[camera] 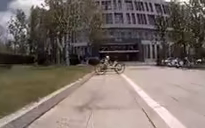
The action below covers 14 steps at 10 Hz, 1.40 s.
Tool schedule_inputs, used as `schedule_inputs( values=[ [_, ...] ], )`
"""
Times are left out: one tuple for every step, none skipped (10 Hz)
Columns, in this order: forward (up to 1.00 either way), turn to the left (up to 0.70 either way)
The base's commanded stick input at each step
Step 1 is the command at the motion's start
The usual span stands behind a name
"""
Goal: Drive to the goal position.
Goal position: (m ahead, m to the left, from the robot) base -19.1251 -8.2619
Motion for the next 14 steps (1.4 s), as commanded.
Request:
schedule_inputs(
  values=[
    [0.7, -0.31],
    [0.7, -0.31],
    [0.7, -0.31],
    [0.7, -0.31],
    [0.7, -0.31],
    [0.7, -0.31],
    [0.7, -0.31],
    [0.7, -0.31],
    [0.7, -0.31],
    [0.7, -0.31],
    [0.7, -0.31],
    [0.7, -0.31],
    [0.7, -0.31],
    [0.7, -0.31]
  ],
)
